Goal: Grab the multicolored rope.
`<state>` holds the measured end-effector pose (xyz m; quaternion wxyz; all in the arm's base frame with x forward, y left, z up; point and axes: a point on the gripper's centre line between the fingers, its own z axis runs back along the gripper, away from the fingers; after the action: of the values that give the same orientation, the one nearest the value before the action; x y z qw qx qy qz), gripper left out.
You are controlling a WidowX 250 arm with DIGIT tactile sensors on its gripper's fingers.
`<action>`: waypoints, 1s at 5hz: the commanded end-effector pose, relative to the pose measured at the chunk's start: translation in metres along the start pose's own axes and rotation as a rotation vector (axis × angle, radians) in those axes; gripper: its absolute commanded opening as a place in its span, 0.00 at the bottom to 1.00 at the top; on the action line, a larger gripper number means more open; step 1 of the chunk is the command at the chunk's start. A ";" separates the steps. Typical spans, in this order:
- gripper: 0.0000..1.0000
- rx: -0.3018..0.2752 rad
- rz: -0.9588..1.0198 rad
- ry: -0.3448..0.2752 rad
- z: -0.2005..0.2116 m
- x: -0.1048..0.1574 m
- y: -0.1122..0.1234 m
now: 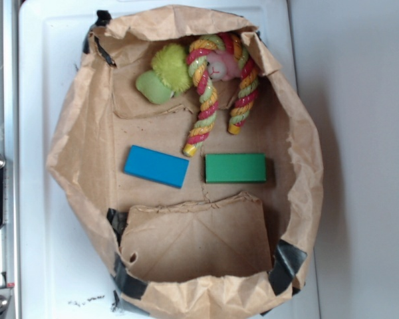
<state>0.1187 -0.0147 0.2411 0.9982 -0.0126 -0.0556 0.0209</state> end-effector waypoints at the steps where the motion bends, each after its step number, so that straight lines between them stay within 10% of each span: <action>1: 1.00 0.000 0.000 0.000 0.000 0.000 0.000; 5: 1.00 0.009 0.412 -0.099 -0.068 0.096 -0.029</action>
<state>0.2167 -0.0466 0.1760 0.9732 -0.0083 -0.0846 0.2138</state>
